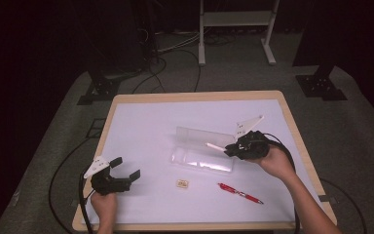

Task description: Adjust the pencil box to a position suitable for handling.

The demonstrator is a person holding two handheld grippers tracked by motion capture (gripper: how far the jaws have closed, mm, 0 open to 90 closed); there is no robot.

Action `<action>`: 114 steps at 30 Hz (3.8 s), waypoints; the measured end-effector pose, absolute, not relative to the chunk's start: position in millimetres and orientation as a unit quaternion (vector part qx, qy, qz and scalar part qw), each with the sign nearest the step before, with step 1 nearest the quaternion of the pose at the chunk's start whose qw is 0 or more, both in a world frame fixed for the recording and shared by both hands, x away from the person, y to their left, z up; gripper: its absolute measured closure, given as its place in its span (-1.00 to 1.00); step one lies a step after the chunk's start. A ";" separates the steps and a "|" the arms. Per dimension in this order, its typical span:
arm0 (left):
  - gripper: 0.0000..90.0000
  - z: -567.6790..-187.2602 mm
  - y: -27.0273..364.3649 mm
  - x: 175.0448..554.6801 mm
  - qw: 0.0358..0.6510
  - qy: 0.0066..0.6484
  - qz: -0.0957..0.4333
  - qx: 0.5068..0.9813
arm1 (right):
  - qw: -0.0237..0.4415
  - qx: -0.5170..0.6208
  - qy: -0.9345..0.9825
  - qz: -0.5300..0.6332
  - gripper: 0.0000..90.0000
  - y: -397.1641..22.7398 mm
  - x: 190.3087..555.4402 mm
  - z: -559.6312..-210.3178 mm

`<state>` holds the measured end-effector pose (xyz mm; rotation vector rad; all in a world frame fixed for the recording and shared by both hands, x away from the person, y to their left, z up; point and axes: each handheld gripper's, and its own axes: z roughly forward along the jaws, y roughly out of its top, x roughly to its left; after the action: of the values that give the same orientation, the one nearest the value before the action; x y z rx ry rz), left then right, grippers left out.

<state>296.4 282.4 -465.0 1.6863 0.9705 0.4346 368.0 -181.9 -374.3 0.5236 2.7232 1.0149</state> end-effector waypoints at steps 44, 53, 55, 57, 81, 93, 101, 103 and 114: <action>-1.00 -465.0 282.5 297.0 0.542 0.407 0.183 0.713 | 0.084 0.151 0.930 0.324 0.73 -140.2 389.7 -381.2; -1.00 -465.0 282.6 296.9 0.542 0.407 0.183 0.712 | 0.078 0.144 0.937 0.309 0.73 -129.7 396.8 -393.9; -1.00 -465.0 282.7 297.0 0.542 0.407 0.183 0.712 | 0.076 0.144 0.937 0.308 0.73 -128.5 398.3 -396.1; -1.00 -465.1 282.5 296.9 0.543 0.408 0.182 0.711 | 0.074 0.144 0.937 0.308 0.73 -127.4 399.6 -398.3; -1.00 -465.0 282.5 296.7 0.543 0.407 0.182 0.712 | 0.062 0.153 0.943 0.289 0.72 -120.9 411.7 -421.5; -1.00 -465.1 282.3 296.8 0.543 0.407 0.182 0.711 | 0.054 0.156 0.947 0.277 0.72 -116.0 415.3 -431.1; -1.00 -465.0 282.4 296.8 0.543 0.406 0.182 0.712 | 0.050 0.157 0.947 0.274 0.72 -114.5 416.6 -433.6; -1.00 -465.0 282.4 296.7 0.543 0.407 0.182 0.712 | 0.050 0.157 0.947 0.275 0.72 -114.9 417.1 -434.0; -1.00 -464.9 282.4 296.7 0.543 0.406 0.182 0.712 | 0.048 0.157 0.951 0.264 0.72 -112.5 416.7 -437.5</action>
<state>296.7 282.4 -464.9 1.6905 0.9648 0.4320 416.7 -112.5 -437.5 0.4771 2.8980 0.8045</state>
